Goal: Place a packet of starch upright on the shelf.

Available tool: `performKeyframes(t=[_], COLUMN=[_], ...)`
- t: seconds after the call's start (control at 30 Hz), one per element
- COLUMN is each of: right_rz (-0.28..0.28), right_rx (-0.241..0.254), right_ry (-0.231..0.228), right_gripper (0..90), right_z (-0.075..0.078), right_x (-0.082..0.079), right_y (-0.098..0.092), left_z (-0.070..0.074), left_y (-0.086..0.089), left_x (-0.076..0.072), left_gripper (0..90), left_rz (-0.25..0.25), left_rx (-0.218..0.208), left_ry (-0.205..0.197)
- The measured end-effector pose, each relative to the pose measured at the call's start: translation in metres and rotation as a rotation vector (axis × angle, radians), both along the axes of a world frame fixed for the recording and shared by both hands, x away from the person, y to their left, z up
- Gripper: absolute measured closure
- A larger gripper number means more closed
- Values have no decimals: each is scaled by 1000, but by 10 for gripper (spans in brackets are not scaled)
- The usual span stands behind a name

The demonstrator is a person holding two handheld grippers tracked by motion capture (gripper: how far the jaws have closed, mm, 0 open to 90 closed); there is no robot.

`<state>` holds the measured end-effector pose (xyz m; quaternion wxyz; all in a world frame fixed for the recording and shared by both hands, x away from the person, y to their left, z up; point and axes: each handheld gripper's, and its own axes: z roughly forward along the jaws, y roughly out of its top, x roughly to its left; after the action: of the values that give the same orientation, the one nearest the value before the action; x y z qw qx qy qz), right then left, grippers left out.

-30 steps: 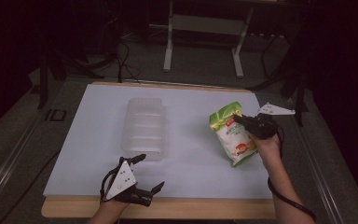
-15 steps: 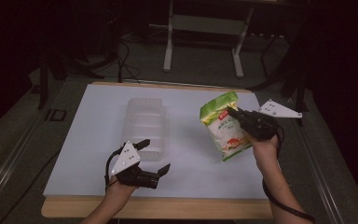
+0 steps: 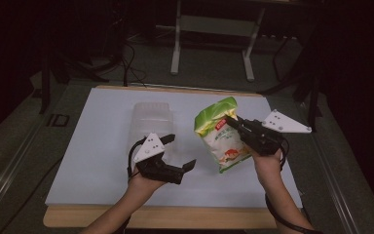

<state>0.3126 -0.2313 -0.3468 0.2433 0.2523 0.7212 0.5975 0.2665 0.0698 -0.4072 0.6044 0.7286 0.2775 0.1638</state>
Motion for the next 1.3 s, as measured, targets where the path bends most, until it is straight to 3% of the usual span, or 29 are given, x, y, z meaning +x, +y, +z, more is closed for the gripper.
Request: performKeyframes(t=[0.23, 0.37, 0.43, 0.6, 0.7, 0.77, 0.87, 1.0, 1.13, 1.3], right_rz=[27, 40, 40, 48, 55, 55, 53, 44, 48, 67], right_rx=[26, 25, 27, 39, 40, 46, 36, 37, 52, 74], right_ry=[-15, -21, -23, -26, -28, -29, -35, -30, -32, -39], right_gripper=[850, 850, 850, 850, 850, 850, 850, 850, 849, 837], right_z=[3, 5, 5, 5, 5, 4, 2, -1, -2, -1], right_x=[-4, -6, -7, -9, -9, -10, -11, -12, -12, -13], right_y=[10, 14, 15, 16, 17, 18, 19, 19, 19, 17], left_z=[10, 16, 18, 18, 17, 16, 16, 14, 15, 21], left_y=[-19, -30, -34, -42, -48, -49, -50, -51, -50, -45], left_x=[8, 14, 17, 26, 30, 32, 35, 38, 35, 38], left_gripper=[12, 57, 58, 151, 239, 360, 502, 629, 739, 787], left_rz=[-16, -25, -5, -8, -7, -32, -30, -41, -52, -86], left_rx=[-10, -49, -50, -55, -43, -53, -63, -67, -57, -41], left_ry=[-24, -24, -27, -5, -1, 0, 0, 15, -26, -51])
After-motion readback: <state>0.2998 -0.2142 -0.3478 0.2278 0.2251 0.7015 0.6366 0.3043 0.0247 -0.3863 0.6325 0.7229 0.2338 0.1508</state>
